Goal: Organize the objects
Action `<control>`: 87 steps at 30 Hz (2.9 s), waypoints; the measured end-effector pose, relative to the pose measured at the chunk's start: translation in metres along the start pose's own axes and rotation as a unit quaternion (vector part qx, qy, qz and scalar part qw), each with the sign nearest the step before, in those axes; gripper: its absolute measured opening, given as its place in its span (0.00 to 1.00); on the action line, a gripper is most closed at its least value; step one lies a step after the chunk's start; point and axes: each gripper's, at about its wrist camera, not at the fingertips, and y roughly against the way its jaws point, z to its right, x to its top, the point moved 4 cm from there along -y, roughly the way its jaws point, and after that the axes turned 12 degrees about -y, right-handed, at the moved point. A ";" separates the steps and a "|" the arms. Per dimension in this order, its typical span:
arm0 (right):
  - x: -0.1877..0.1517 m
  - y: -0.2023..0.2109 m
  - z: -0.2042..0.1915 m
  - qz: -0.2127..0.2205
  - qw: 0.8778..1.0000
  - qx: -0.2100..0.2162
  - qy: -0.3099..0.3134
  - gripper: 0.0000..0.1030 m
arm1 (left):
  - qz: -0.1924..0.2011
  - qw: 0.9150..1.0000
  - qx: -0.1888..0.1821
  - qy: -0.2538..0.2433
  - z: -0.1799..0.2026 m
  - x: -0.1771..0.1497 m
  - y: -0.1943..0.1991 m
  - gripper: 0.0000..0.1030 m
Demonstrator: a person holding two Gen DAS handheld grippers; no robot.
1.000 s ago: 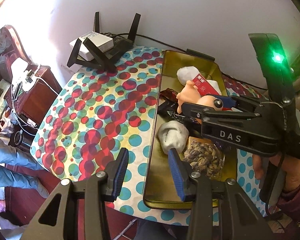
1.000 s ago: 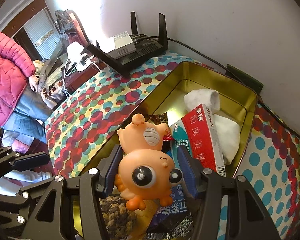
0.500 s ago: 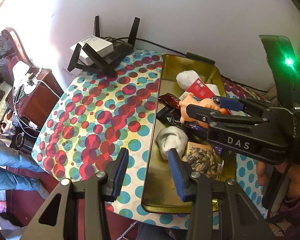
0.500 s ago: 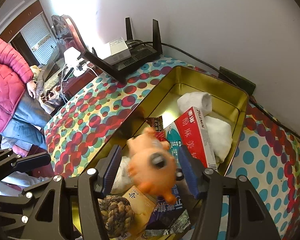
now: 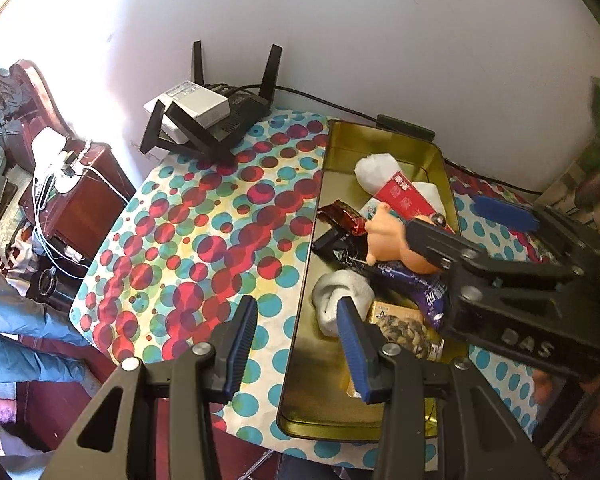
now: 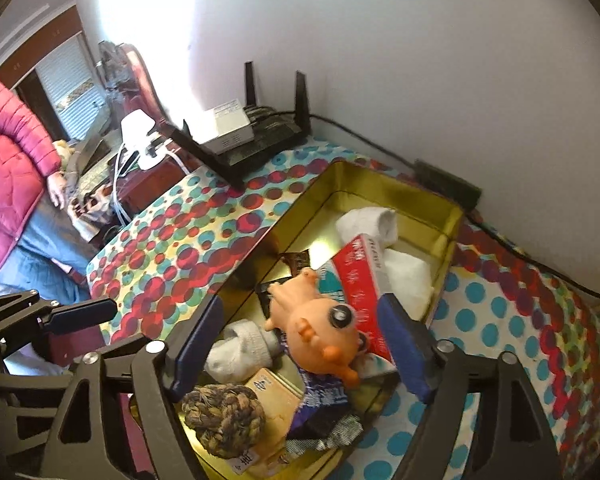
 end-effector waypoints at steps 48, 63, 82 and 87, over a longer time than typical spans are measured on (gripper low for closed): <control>-0.037 0.069 0.061 -0.011 0.977 -0.179 -0.112 0.99 | 0.003 0.999 0.023 0.028 0.024 0.025 0.024 0.41; -0.041 0.066 0.059 -0.017 0.979 -0.174 -0.107 0.99 | -0.001 0.999 0.034 0.025 0.024 0.024 0.021 0.41; -0.047 0.067 0.058 -0.025 0.980 -0.171 -0.102 0.99 | -0.006 0.999 0.026 0.036 0.026 0.022 0.015 0.41; -0.049 0.067 0.056 -0.028 0.980 -0.168 -0.101 0.99 | -0.001 0.999 0.026 0.034 0.027 0.022 0.015 0.63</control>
